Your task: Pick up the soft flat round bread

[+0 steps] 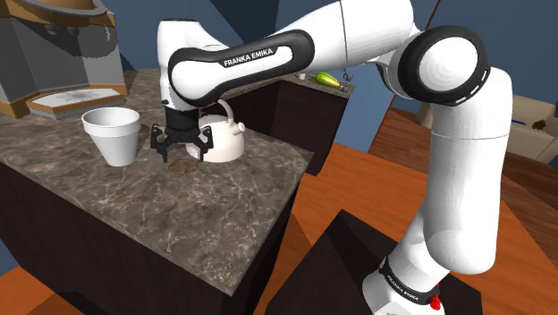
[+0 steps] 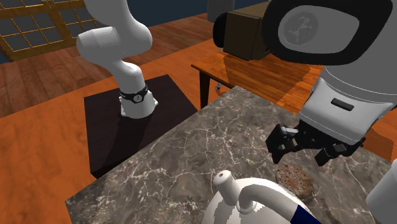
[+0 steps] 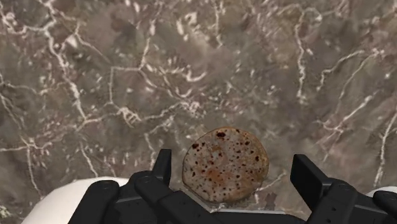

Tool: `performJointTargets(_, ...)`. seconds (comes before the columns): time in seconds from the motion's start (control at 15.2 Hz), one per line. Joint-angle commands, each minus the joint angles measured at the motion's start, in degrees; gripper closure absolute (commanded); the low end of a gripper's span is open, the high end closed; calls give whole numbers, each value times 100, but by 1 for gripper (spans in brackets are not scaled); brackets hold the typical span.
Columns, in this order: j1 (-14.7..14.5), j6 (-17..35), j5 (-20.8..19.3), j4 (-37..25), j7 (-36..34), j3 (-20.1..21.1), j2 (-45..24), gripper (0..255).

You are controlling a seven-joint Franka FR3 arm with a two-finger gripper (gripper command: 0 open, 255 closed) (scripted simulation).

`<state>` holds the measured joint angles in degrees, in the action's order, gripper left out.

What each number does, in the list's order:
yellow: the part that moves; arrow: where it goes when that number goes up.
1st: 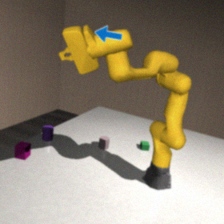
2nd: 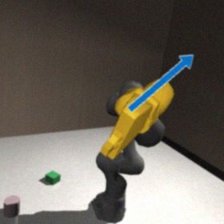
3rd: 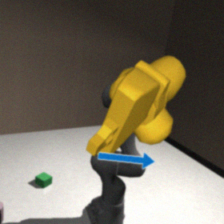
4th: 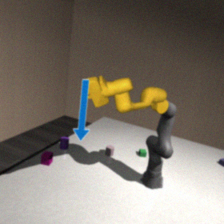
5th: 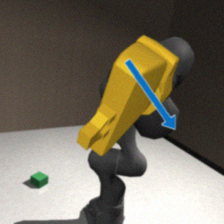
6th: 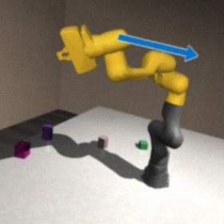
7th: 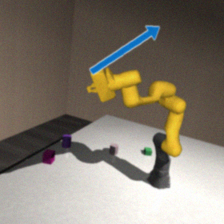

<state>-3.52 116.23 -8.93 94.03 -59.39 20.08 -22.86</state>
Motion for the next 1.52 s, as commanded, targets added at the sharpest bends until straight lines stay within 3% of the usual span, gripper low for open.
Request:
performJointTargets(0.0,-22,88,-35,-37,-58,-25,-125,0)
performJointTargets(0.46,-37,444,-108,167,-106,-61,-286,0)
performJointTargets(0.53,-39,444,-111,157,-106,-62,-296,255)
performJointTargets(1.12,-37,444,-108,167,-106,-60,-287,255)
performJointTargets(1.45,-23,125,-42,-14,-63,-27,-140,255)
